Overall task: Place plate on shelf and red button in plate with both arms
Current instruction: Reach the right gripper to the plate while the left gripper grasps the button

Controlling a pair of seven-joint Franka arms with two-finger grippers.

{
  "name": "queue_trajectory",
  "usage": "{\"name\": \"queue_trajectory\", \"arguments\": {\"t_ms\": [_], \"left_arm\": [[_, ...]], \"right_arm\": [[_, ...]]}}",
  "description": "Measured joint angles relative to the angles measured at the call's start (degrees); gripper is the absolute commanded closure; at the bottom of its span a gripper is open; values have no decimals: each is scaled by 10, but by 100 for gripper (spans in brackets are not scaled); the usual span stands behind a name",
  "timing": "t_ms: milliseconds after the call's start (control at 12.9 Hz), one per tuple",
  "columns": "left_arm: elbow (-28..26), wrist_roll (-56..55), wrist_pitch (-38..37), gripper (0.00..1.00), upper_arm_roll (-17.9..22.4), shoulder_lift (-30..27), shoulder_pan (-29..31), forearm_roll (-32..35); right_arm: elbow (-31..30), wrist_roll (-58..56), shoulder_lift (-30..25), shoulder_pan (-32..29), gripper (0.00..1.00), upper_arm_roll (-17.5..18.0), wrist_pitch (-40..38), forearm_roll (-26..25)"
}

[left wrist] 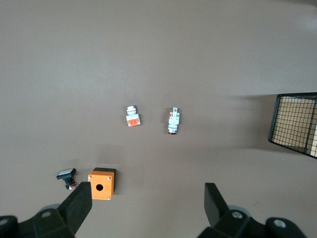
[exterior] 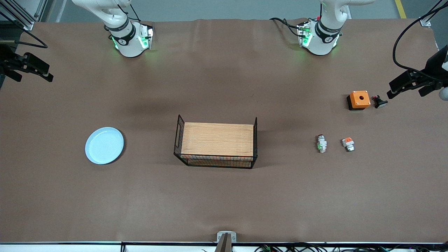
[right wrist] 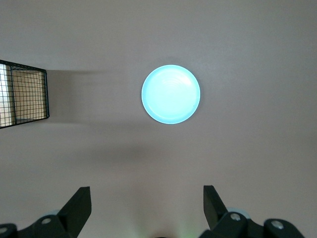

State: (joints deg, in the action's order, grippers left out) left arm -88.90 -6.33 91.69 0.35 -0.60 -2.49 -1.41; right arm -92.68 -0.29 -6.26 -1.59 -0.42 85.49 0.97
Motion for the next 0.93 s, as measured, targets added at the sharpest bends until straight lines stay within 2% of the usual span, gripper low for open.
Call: {"name": "queue_trajectory", "arguments": {"t_ms": [541, 927], "left_arm": [[-2, 0, -3, 0, 3, 8, 3, 0], [-12, -1, -6, 0, 4, 91, 16, 0]], "right_arm": [[1, 0, 0, -1, 0, -3, -8, 0], [8, 0, 7, -7, 0, -6, 13, -1]]}}
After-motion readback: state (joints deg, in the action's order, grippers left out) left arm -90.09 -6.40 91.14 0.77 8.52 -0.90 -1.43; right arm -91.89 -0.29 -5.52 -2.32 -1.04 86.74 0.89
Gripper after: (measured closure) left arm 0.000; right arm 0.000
